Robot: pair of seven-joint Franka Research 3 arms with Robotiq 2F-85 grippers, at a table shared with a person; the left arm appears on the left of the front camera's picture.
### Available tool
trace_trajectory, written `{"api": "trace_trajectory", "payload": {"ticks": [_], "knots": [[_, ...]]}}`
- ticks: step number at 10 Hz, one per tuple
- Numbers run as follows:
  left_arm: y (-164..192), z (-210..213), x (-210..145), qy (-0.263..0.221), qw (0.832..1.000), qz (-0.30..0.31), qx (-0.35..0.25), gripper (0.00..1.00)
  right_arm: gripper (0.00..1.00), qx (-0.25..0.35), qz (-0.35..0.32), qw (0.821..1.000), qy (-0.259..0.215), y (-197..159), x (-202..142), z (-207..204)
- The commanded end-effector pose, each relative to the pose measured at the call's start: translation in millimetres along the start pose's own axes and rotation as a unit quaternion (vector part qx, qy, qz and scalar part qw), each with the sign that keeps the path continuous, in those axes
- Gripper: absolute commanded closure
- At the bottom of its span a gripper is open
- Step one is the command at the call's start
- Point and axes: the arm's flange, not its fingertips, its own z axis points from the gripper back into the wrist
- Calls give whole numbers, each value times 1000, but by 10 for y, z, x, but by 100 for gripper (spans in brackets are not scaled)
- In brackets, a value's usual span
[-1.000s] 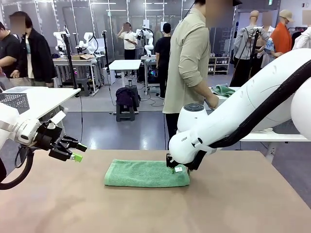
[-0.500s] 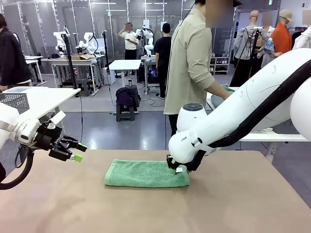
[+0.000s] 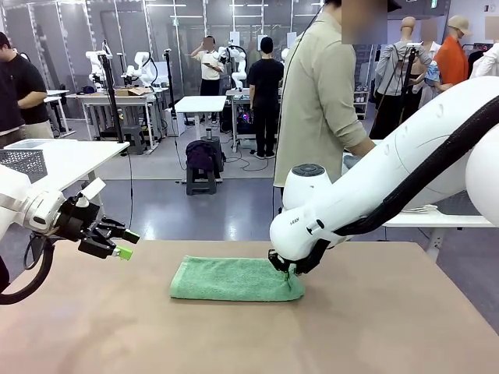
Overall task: Fold the towels and place them in the basket.
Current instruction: When a person lays out a Towel with hook on the table, fold it in half twice.
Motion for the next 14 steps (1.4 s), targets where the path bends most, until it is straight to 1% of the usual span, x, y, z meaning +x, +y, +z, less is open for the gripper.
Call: {"api": "trace_trajectory", "payload": {"ticks": [1,3,4,5,7,9,11,13,14], "knots": [[1,10,2,0,1000,-1,1,18,100,-25,-18,1000,1,16,-7,-37],[1,10,2,0,1000,-1,1,18,100,-22,-16,1000,7,-3,-2,-33],[1,10,2,0,1000,-1,1,18,100,-15,-13,1000,11,-68,16,-15],[1,10,2,0,1000,-1,1,18,100,-13,2,1000,-4,-164,45,25],[1,10,2,0,1000,-1,1,18,100,-19,18,1000,-11,-359,107,161],[1,10,2,0,1000,-1,1,18,100,-20,32,999,-12,-390,118,326],[1,10,2,0,1000,-1,1,18,100,-20,48,999,-18,-227,66,553],[1,10,2,0,1000,-1,1,18,100,-29,71,997,-34,83,-28,864],[1,10,2,0,1000,-1,1,18,100,-37,81,995,-38,310,-89,994]]}}
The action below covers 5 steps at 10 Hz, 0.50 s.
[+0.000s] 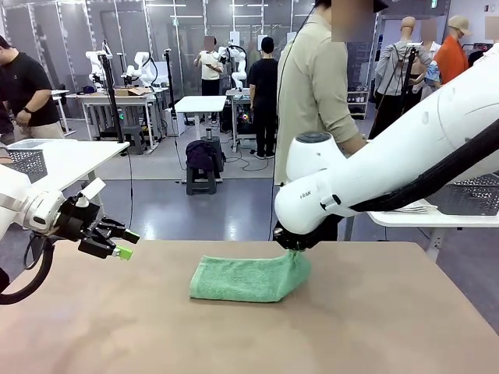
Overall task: Fold the towels and place them in the basket.
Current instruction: When a person lays out a Towel with hook on the table, fold it in half twice.
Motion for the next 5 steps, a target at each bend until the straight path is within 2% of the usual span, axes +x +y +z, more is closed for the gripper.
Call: {"api": "trace_trajectory", "payload": {"ticks": [1,5], "knots": [[0,9,2,0,1000,-1,1,18,100,-28,4,1000,-8,411,-38,175],[0,9,2,0,1000,-1,1,18,100,-23,1,1000,3,1290,-125,288]]}}
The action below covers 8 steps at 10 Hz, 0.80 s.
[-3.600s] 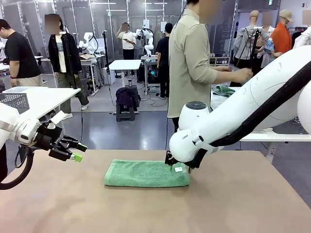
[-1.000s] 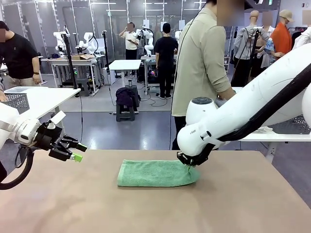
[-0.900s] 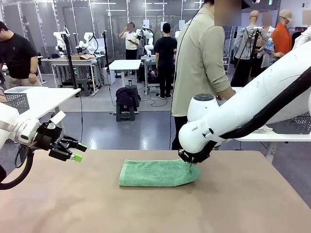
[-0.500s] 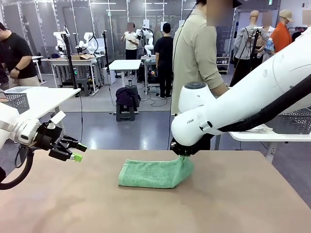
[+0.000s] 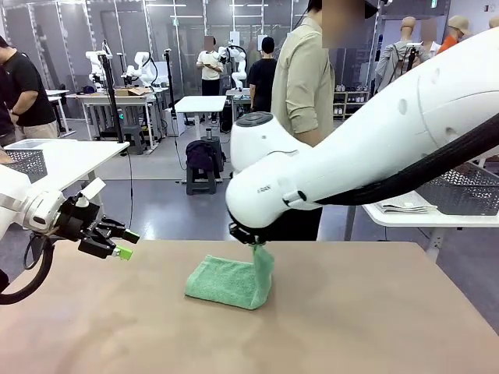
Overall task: Fold the towels and place them in the basket.
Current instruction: When a person lays out a Towel with hook on the table, fold it in half twice.
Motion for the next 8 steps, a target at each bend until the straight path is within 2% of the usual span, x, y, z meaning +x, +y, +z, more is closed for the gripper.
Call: {"api": "trace_trajectory", "payload": {"ticks": [1,4,8], "knots": [[0,8,1,0,1000,-1,1,18,100,-9,-37,999,6,364,101,-91],[0,8,1,0,1000,-1,1,18,100,11,-108,994,-4,812,163,-282],[0,8,1,0,1000,-1,1,18,100,21,-158,987,-36,1002,212,-484]]}}
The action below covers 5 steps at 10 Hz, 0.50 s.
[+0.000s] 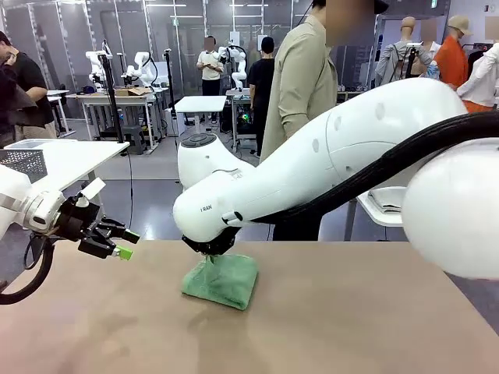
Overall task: Fold the towels and place them in the basket.
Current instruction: When a person lays out a Towel with hook on the table, fold it in half twice.
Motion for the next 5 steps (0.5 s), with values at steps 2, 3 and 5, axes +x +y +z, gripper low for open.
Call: {"api": "trace_trajectory", "payload": {"ticks": [2,3,5], "knots": [[-1,7,2,0,1000,-1,0,18,100,8,-25,999,-29,69,5,-148],[-1,7,2,0,1000,-1,0,18,100,16,-37,999,-33,68,21,-188],[-1,7,2,0,1000,-1,0,18,74,25,-45,998,-37,68,30,-226]]}}
